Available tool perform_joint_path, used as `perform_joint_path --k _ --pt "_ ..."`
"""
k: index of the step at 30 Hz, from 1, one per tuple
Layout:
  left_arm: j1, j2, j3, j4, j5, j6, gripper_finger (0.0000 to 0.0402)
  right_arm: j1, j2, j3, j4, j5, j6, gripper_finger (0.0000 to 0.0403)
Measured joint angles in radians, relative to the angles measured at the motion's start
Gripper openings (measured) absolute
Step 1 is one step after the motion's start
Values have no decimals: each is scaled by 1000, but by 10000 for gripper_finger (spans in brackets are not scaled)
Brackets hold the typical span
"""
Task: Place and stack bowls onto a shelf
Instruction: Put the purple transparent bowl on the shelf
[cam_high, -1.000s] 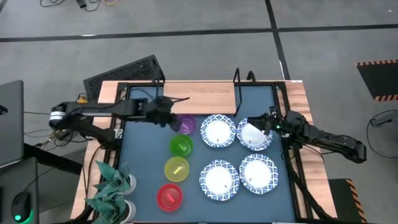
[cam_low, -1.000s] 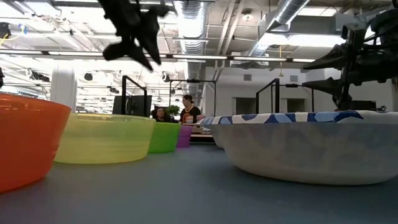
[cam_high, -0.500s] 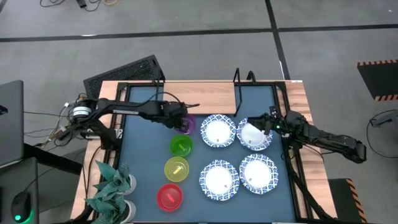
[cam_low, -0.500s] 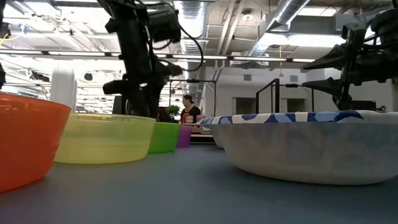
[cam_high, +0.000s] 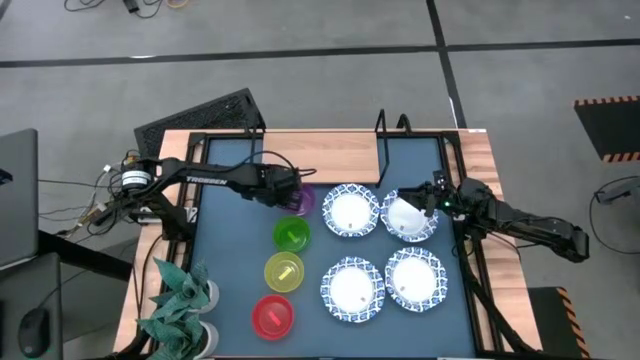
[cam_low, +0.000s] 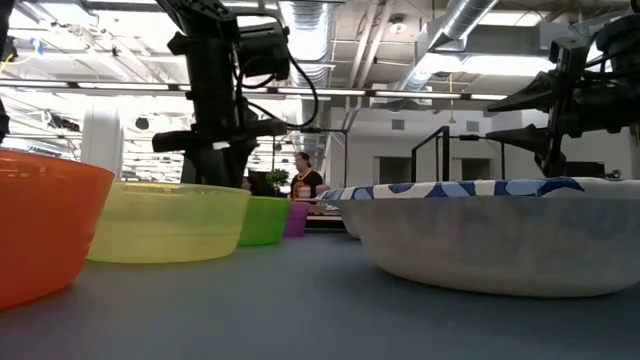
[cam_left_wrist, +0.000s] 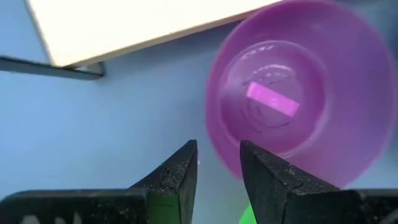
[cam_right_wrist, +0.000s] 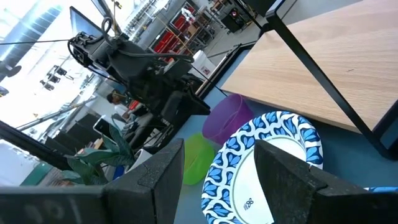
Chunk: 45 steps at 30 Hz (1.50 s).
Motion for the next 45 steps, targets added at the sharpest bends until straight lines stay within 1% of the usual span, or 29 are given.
perform_joint_path --k 5,12,25,30,45 --pt "2 1 0 16 1 15 106 0 0 0 -2 0 0 220" --pt "2 3 -42 21 2 -43 105 0 0 0 -2 0 0 220" --pt "2 3 -45 92 15 -18 105 -1 0 0 -1 0 0 220" --pt "2 3 -45 92 15 -19 105 -9 0 0 0 3 -82 220" --pt "2 3 -45 95 0 -25 105 -9 0 0 -2 24 -86 220"
